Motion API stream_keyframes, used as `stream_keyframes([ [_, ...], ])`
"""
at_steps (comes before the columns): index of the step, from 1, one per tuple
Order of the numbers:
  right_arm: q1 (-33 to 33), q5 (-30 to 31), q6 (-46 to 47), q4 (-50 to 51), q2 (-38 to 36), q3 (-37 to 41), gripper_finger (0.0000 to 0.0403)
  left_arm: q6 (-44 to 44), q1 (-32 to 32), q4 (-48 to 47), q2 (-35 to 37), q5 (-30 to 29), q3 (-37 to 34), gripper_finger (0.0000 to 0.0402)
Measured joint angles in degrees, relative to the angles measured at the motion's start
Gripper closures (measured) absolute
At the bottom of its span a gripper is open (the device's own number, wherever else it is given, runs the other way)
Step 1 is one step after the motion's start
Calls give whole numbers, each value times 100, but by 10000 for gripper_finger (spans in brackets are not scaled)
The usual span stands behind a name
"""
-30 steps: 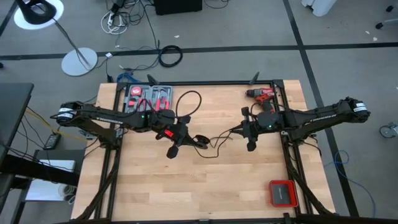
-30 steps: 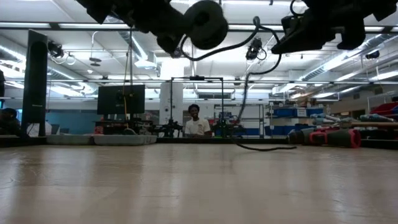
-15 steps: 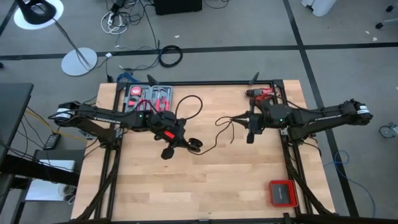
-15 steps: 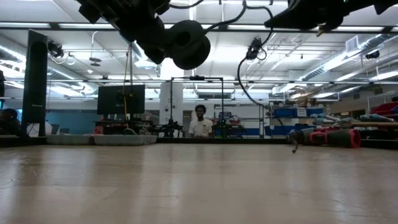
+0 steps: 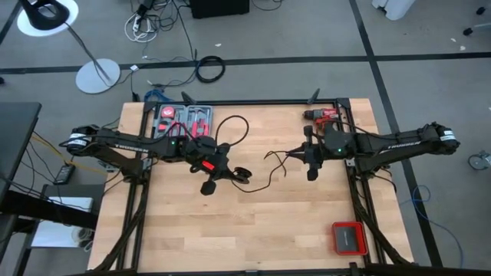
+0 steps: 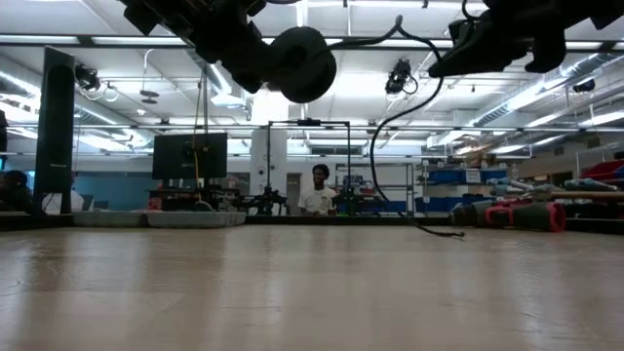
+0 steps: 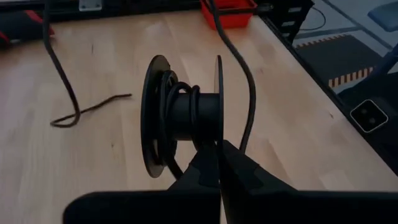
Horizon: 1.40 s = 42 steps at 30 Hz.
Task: Coil cords
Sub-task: Coil the black wire on the black spool
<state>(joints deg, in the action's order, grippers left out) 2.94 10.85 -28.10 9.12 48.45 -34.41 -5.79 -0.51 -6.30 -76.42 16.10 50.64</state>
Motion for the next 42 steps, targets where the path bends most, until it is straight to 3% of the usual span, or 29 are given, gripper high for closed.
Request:
stream_keyframes([
  [13, -17, 457, 183, 773, -50, 0, 399, -32, -33, 270, 7, 163, 206, 401],
  [22, -17, 1193, 253, 870, -376, 2, 399, 44, -112, 181, 9, 474, 283, 401],
  [30, -13, 1126, 98, 293, -699, 2, 399, 15, -146, -194, 9, 132, 283, 401],
  [42, -6, 836, 242, -1105, -422, 2, 399, 342, -153, -485, 9, -107, 283, 401],
])
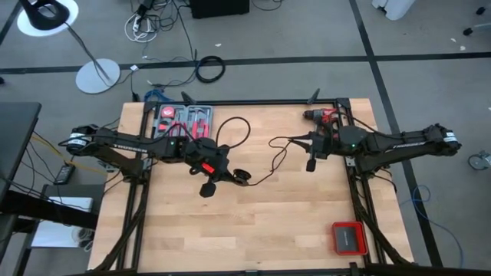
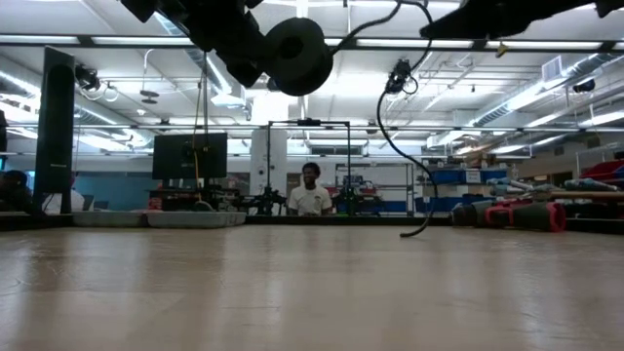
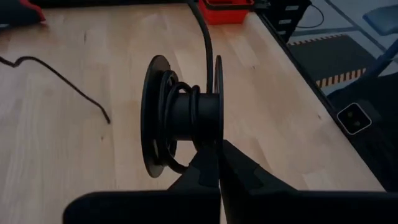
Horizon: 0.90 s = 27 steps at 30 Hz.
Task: Coil cords
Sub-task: Coil the black wire on the black spool
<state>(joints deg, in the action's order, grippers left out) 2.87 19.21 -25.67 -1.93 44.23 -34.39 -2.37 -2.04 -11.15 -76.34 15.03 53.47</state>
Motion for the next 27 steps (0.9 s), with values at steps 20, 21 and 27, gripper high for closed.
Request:
stream_keyframes([
  [20, -750, -958, 95, -2267, 1263, 0, 399, 117, 0, 288, -138, 22, 0, 401],
  [21, -796, -1066, 194, -2398, 1372, 0, 399, 118, -2, 398, -203, 21, 0, 401],
  [27, -870, -1500, 856, -2740, 2086, 0, 399, 38, -75, 1073, -671, 51, 0, 401],
])
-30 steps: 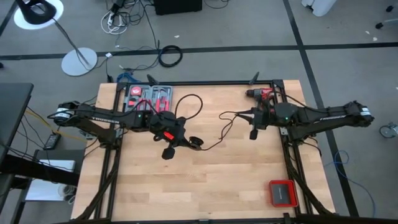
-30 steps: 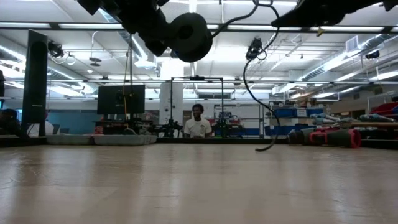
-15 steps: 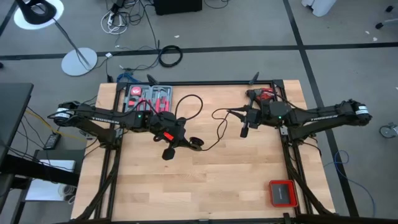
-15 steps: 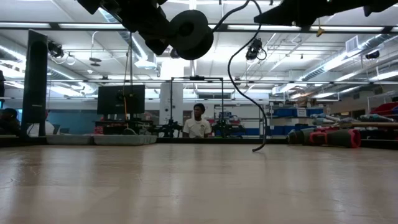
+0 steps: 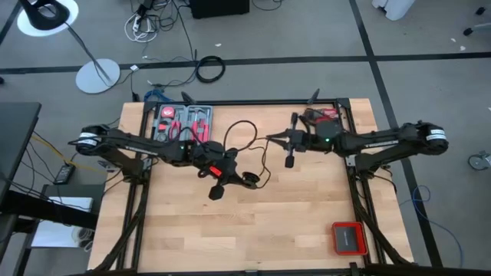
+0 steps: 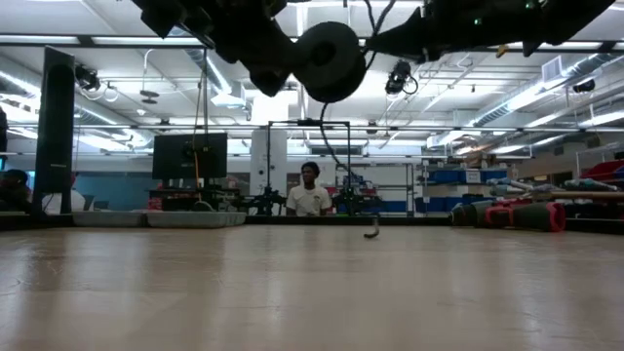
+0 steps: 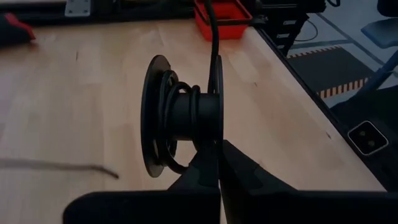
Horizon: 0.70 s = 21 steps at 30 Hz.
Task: Coil cords
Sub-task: Coil the black wire on the black spool
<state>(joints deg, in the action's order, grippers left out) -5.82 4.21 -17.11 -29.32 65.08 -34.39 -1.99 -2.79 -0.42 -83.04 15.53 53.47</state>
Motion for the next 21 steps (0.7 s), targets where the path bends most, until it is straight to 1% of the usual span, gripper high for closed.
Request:
stream_keyframes([
  [4, 53, -496, 255, -294, 353, 0, 399, -41, -6, 433, -250, 47, 0, 401],
  [6, 91, -630, 253, -280, 472, 0, 399, -52, 7, 630, -351, 107, 0, 401],
  [10, 92, -1137, 248, -247, 699, 0, 399, -92, 16, 930, -417, 151, 0, 401],
  [13, 76, -1314, 162, -255, 877, 0, 399, -140, 37, 1018, -440, 149, 0, 401],
  [17, 74, -1541, 29, -528, 1113, 0, 399, -175, 76, 1121, -440, 148, 0, 401],
  [21, -13, -1604, -157, -546, 1188, -2, 399, -188, 83, 1175, -440, 153, 0, 401],
])
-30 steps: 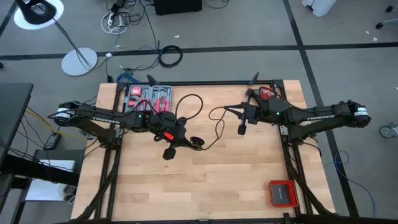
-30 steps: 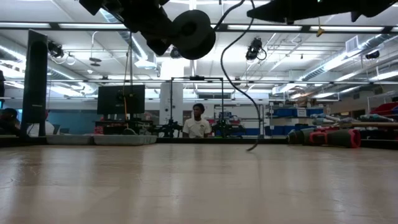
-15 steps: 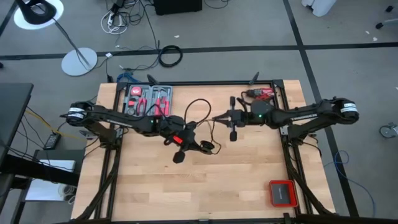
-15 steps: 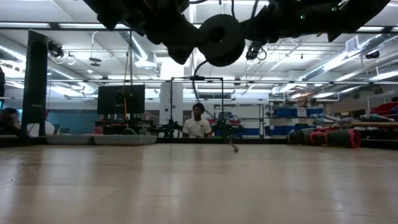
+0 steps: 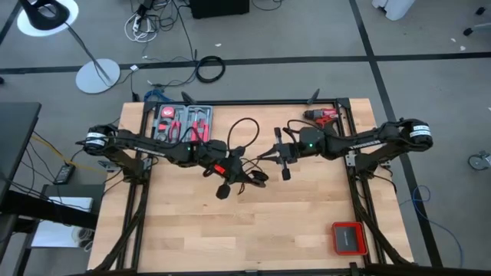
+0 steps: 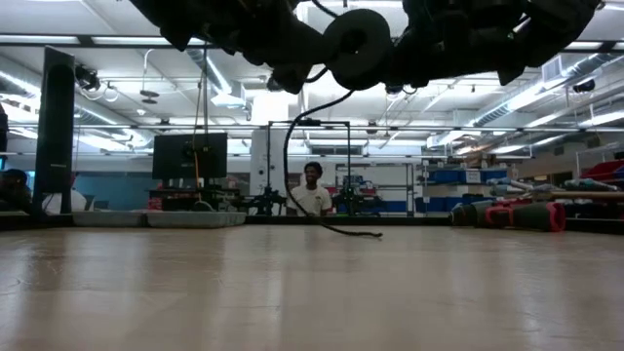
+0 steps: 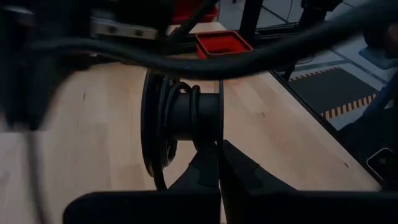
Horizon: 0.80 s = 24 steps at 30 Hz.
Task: Coil cords
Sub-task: Coil the black wire on the black spool
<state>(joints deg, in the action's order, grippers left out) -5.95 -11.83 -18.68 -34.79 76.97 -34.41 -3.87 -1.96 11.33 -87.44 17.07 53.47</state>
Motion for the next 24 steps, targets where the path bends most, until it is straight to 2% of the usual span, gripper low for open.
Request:
stream_keyframes([
  [2, -112, -176, -82, 88, -88, 0, 399, 1, 0, -64, 0, 10, 0, 401],
  [5, -132, -960, -376, 135, -255, -2, 399, 5, 0, -206, 0, 7, 0, 401],
  [14, 32, -1031, -889, 2153, -784, -2, 400, -226, 42, -390, 22, -62, 0, 401],
  [24, 154, 513, -1254, 3805, -1610, -4, 400, -346, 83, -633, 200, -25, 0, 401],
])
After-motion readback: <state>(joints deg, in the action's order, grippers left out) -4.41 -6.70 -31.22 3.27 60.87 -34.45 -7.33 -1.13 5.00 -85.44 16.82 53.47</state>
